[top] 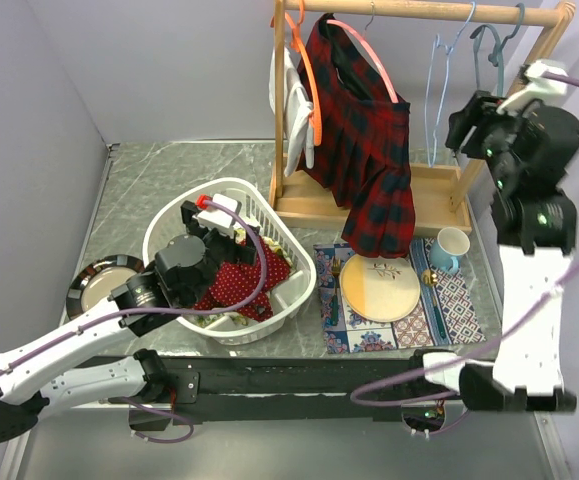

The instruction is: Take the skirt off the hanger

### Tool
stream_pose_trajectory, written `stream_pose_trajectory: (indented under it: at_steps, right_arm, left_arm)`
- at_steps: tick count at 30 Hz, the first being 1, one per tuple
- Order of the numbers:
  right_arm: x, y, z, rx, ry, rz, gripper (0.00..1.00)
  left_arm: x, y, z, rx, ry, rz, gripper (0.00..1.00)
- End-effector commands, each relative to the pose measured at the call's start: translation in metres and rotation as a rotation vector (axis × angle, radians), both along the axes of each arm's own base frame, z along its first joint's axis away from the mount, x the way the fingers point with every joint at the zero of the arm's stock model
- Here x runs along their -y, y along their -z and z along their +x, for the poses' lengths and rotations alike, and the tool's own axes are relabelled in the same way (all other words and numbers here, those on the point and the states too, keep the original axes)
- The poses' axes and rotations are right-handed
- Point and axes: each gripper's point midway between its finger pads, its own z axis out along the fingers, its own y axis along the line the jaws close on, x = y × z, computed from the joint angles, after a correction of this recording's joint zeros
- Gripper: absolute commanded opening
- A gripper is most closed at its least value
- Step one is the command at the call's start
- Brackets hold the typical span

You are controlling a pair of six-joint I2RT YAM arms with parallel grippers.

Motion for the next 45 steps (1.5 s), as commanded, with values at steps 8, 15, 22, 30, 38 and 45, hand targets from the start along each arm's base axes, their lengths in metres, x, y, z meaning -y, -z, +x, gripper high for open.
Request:
stream_pose_trajectory:
  at_steps: [8,15,22,30,38,45]
  right_arm:
    - [-0.065,-0.027,0.003,0.064,-0.243,0.083,0.67]
    - [-0.092,-0.021,0.043,-0.002,-0.267,0.052,0.67]
    - [-0.110,-0.008,0.092,0.025,-0.346,-0.066,0.66]
    - [-0.118,0.004,0.125,-0.002,-0.344,-0.116,0.63]
    - [-0.127,0.007,0.146,0.008,-0.351,-0.118,0.42]
    - [-0.129,-0.014,0.139,0.073,-0.359,-0.123,0.00]
  left_arm:
    - [-0.005,-0.020,-0.004,0.052,0.002,-0.060,0.99]
    - [-0.005,-0.020,-0.004,0.054,0.004,-0.058,0.99]
    - [-0.003,-0.018,-0.004,0.048,0.013,-0.052,0.99]
    - [-0.001,-0.016,-0.003,0.043,0.013,-0.043,0.99]
    - [-0.005,-0.014,-0.001,0.047,-0.008,-0.035,0.99]
    - [-0.004,-0.012,0.000,0.037,-0.011,-0.020,0.99]
